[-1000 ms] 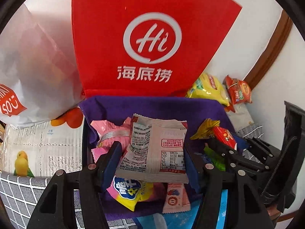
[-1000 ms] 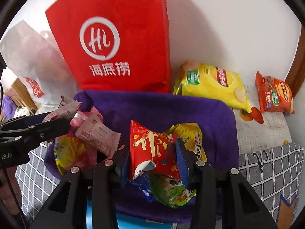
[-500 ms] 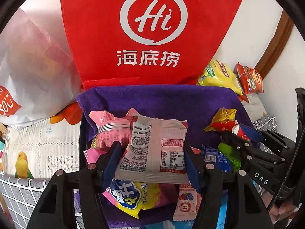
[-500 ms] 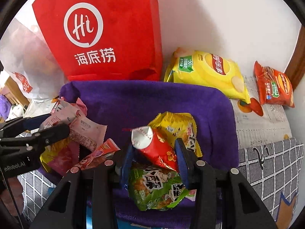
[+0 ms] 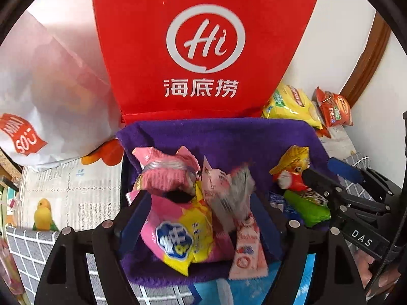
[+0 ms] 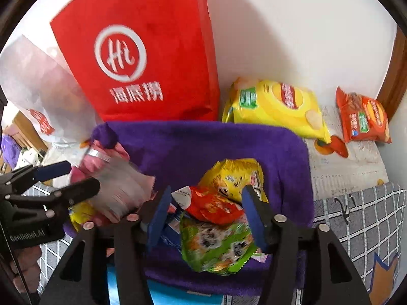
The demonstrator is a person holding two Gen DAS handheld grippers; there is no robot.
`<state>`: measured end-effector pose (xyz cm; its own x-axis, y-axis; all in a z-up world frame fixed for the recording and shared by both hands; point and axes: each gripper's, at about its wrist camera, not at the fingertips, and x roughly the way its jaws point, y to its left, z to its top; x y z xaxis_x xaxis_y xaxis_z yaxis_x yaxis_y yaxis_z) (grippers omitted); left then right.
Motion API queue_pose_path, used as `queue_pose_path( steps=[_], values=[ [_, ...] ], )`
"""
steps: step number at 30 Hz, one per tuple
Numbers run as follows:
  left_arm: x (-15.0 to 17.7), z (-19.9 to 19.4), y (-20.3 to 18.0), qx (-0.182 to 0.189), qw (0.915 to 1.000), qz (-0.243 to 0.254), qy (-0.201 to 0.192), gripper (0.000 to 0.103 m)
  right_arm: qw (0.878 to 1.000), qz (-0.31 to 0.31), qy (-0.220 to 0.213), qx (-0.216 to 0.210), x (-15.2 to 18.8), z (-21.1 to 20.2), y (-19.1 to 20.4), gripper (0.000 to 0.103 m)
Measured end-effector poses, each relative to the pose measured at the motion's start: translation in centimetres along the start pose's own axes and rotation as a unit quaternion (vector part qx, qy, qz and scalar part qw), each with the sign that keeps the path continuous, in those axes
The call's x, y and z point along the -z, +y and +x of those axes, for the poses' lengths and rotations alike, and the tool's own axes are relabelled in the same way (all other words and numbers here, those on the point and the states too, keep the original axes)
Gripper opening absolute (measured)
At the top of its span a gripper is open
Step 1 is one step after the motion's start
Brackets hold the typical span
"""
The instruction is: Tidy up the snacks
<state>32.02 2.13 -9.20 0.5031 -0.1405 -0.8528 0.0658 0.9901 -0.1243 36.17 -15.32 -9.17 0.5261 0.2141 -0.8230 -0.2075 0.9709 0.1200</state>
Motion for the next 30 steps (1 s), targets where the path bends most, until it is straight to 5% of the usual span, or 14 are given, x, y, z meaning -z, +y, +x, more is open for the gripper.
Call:
queue_pose_path(
  steps=[11, 23, 30],
  values=[
    [2.5, -6.6, -0.1, -0.002, 0.9993, -0.012, -0.036, 0.079, 1.0, 0.001, -0.031, 0.002, 0.6, -6.0, 1.3, 0.07],
    [8.6, -13.4, -0.7, 0.032, 0.9956, -0.011, -0.088, 0.079, 0.998, -0.003, -0.06, 0.028, 6.4, -14.6, 3.2, 0.071],
    [12.9, -17.0, -0.9, 0.021, 0.9935, -0.002, -0.112, 0.079, 0.997, 0.009, -0.072, 0.036, 10.4, -18.3, 4.1, 0.078]
  ],
)
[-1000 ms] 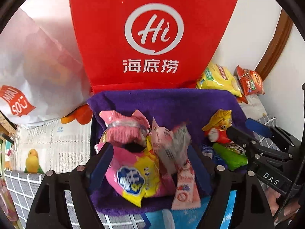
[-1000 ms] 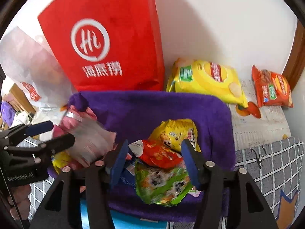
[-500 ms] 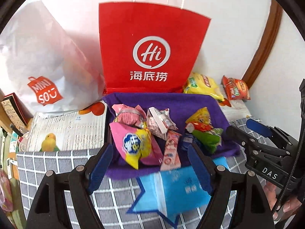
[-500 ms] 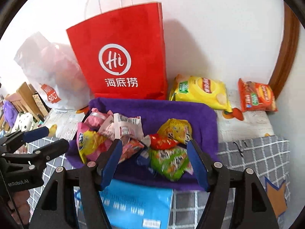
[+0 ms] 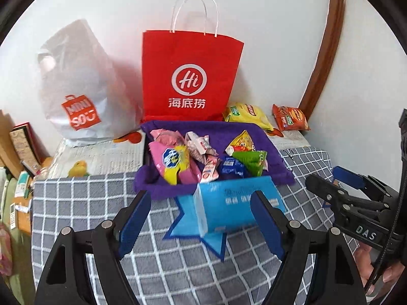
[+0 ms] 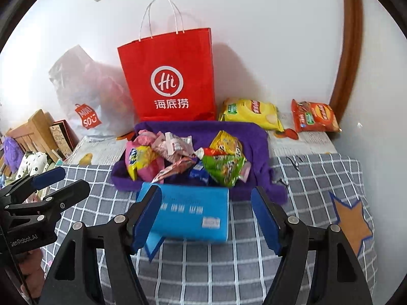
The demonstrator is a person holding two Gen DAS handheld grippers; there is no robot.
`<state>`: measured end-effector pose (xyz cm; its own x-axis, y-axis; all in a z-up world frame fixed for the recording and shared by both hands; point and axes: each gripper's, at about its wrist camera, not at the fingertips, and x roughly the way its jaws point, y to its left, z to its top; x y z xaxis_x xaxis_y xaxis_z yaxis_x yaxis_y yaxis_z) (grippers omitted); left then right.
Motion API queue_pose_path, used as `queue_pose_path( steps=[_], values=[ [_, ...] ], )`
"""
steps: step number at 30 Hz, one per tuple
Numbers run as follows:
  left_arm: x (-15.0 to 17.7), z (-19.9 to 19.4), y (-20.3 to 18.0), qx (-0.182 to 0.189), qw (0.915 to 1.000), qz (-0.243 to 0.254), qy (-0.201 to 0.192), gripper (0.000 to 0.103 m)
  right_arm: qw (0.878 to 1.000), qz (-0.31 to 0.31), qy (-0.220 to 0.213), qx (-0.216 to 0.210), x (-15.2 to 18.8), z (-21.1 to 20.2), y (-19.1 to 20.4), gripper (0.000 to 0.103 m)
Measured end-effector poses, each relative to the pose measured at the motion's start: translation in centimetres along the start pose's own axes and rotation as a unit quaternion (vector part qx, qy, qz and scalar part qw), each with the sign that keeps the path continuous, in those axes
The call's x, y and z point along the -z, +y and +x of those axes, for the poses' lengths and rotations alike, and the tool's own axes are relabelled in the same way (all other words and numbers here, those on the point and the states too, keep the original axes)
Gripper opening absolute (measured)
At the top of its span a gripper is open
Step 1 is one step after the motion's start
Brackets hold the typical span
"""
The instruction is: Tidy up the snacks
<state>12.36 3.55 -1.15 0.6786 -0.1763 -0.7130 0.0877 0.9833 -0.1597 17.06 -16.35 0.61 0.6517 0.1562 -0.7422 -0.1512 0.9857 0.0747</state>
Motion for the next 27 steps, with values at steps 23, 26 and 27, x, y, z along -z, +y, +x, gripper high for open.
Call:
queue_pose_path(
  steps=[23, 26, 27],
  values=[
    [6.8, -10.1, -3.8, -0.003, 0.9986, 0.0, -0.052, 0.092, 0.997, 0.017, -0.055, 0.051, 9.9, -11.6, -1.1, 0.102],
    [7.0, -10.2, -4.4, -0.006, 0.9986, 0.007, -0.052, 0.092, 0.997, 0.021, -0.061, 0.051, 10.0, -12.1, -1.5, 0.102],
    [7.1, -10.3, -4.6, -0.008, 0.9986, 0.008, -0.053, 0.092, 0.996, 0.021, -0.062, 0.052, 10.1, -12.2, -1.6, 0.102]
  ],
)
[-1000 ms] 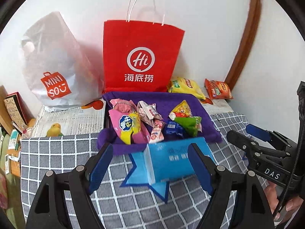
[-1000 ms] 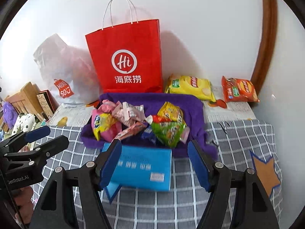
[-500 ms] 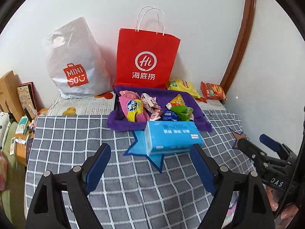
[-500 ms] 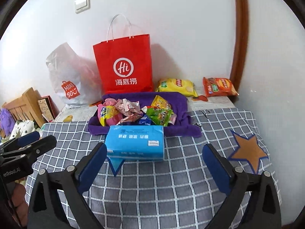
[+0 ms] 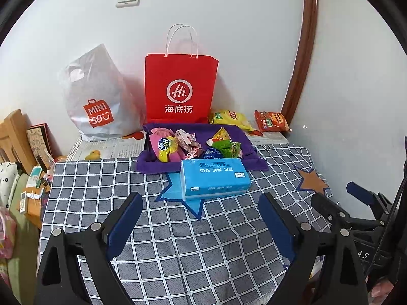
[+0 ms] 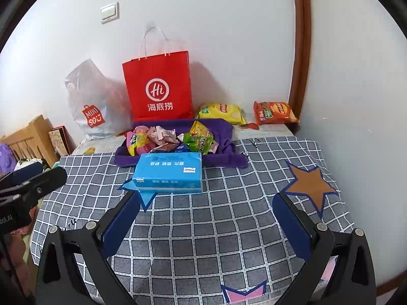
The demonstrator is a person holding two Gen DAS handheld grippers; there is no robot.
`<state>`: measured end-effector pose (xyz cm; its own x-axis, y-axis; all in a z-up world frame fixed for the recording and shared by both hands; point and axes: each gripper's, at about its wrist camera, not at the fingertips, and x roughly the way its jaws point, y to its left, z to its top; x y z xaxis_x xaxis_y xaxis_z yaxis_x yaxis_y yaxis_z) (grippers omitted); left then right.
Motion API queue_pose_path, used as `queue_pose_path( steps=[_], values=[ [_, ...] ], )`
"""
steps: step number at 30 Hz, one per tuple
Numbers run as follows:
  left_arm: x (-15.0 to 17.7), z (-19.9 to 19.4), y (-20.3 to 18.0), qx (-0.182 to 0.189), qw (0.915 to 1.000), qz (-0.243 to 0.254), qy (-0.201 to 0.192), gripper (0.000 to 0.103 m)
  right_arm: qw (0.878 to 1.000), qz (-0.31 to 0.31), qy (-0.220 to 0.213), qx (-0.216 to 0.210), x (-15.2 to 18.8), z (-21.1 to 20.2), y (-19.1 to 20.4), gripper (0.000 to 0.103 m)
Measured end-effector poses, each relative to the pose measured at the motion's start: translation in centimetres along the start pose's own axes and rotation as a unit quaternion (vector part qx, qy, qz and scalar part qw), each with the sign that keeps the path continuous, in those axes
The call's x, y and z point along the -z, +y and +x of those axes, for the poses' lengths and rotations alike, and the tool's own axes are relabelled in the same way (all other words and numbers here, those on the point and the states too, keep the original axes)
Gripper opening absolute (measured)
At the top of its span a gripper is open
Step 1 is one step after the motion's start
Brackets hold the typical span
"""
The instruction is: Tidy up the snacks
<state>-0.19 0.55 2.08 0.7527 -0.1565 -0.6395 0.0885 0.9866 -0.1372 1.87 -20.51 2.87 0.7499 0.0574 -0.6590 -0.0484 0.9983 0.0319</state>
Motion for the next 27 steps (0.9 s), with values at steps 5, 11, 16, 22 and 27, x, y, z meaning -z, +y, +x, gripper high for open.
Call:
queue_pose_path(
  steps=[5, 11, 16, 22, 27],
  values=[
    [0.2, -0.13, -0.36, -0.001, 1.0, 0.002, 0.001, 0.092, 1.0, 0.001, -0.006, 0.005, 0.11, -0.47, -0.2, 0.102],
    [0.28, -0.19, -0.32, -0.003, 1.0, 0.002, 0.001, 0.092, 1.0, 0.002, -0.008, 0.003, 0.27, -0.67, -0.18, 0.102],
    [0.32, -0.23, -0.28, -0.004, 1.0, 0.002, 0.001, 0.092, 1.0, 0.001, -0.01, 0.002, 0.28, -0.76, -0.07, 0.102],
    [0.31, -0.28, -0.35, -0.005, 1.0, 0.005, 0.001, 0.092, 1.0, 0.001, -0.01, 0.001, 0.39, -0.92, -0.12, 0.102],
    [0.33, -0.38, -0.33, -0.005, 1.0, 0.005, 0.001, 0.092, 1.0, 0.004, -0.011, 0.0, 0.32, -0.97, -0.22, 0.102]
  ],
)
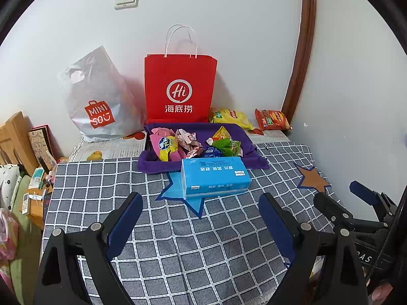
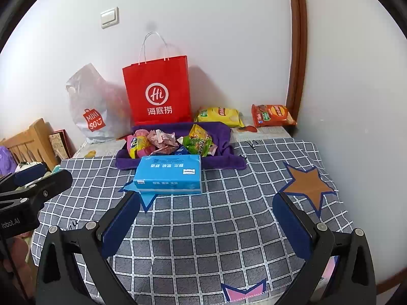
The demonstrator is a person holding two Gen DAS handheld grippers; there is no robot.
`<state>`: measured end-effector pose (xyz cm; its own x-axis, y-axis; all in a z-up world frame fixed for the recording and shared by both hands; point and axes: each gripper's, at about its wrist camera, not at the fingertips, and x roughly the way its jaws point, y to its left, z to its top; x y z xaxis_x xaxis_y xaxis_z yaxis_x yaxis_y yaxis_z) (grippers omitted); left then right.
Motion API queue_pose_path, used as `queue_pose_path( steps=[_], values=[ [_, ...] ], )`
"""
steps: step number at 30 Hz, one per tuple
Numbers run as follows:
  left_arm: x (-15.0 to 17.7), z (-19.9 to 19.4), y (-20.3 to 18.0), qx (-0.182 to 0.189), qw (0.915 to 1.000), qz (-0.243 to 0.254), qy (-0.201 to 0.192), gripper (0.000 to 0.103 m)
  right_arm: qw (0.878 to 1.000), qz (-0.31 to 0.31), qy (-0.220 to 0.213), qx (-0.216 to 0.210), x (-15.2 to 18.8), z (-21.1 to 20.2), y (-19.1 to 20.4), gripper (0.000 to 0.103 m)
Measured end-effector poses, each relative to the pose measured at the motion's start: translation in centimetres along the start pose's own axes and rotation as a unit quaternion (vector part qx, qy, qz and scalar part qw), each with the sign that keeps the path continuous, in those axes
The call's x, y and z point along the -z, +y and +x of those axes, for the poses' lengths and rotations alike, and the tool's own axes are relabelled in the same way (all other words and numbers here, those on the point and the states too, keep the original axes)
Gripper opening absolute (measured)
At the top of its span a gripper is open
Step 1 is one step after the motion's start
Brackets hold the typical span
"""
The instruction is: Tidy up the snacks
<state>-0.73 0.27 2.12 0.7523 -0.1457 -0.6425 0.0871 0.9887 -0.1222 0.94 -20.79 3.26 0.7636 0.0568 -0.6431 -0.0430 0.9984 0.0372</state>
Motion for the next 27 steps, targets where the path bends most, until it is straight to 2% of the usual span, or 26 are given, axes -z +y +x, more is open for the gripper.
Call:
queue_pose_path(
  steps=[27],
  values=[
    [-0.11, -0.11, -0.13, -0.003, 1.0, 0.001, 0.0, 0.092, 1.0, -0.001, -0.003, -0.001, -0.13, -0.21, 0.1, 0.102]
  ],
)
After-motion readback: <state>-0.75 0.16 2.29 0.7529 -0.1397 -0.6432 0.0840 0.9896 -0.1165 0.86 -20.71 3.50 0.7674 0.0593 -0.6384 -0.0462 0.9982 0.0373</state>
